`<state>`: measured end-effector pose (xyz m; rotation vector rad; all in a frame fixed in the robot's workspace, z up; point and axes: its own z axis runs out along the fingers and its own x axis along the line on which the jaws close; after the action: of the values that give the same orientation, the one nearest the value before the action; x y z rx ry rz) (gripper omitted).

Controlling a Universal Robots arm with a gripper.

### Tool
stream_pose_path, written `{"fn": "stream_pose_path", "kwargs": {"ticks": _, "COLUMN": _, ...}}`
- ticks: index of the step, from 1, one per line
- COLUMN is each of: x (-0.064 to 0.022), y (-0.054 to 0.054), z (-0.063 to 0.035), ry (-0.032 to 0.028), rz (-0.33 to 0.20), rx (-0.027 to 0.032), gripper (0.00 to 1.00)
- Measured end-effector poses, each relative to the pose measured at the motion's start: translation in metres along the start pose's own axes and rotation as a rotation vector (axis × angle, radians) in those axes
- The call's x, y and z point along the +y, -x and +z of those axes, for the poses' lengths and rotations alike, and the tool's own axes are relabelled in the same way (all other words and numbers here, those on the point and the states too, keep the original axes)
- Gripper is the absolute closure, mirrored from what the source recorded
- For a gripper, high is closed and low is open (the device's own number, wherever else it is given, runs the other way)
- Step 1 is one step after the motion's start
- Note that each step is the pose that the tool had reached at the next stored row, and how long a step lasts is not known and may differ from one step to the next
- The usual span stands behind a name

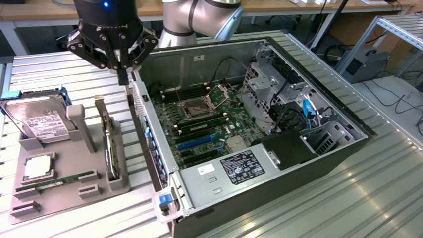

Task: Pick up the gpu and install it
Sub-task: 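Reach for the gpu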

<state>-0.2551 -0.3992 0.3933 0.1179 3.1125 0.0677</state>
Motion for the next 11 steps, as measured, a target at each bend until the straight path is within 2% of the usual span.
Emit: {"fn": "stream_pose_path", "kwargs": {"ticks": 11, "x": -0.0003, "y": -0.0036, "z": -0.0001, "ry": 0.0, "rz": 0.0, "rx": 0.0, "gripper": 0.89}}
